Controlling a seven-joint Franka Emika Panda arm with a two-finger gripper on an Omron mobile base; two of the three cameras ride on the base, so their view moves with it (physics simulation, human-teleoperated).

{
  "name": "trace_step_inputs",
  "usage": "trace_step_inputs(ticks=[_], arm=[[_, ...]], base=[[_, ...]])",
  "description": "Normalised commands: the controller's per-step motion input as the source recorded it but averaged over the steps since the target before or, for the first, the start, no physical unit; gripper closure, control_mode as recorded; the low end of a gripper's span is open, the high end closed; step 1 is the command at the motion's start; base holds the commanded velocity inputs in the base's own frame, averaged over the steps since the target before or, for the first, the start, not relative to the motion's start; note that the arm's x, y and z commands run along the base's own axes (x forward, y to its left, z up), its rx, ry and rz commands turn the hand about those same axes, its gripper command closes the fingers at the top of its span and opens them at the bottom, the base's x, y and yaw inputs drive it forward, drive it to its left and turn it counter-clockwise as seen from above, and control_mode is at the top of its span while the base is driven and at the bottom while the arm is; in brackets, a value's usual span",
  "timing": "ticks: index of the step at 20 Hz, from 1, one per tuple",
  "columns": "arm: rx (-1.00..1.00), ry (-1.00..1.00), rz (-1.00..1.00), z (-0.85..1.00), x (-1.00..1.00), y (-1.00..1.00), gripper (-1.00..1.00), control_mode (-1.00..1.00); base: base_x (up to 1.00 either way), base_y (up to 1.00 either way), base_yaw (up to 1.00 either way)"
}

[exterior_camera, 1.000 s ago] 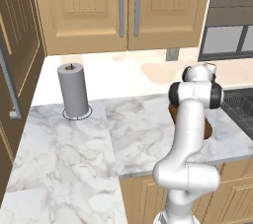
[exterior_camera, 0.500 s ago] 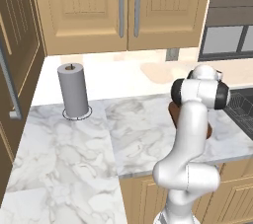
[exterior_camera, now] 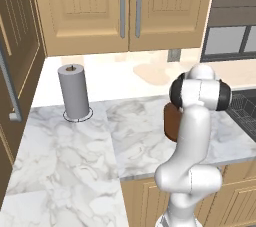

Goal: Pick up the sponge from the counter and clean the cutting board by briefly scrubbing or pressing down on the cutting board. Once finished, release the sponge.

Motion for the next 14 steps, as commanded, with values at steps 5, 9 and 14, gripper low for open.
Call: trace_step_inputs(ticks=[5, 9, 14], arm=[[-0.06, 0.15, 0.18, 0.1, 0.03, 0.62, 1.0, -1.0], [-0.05, 0.01, 0.19, 0.01, -0.13, 0.62, 1.0, -1.0], [-0.01, 0.08, 0.22, 0.0, -0.49, 0.59, 1.0, -1.0]], base=[[0.0, 0.0, 0.0], [0.0, 0.0, 0.0], [0.0, 0.0, 0.0]])
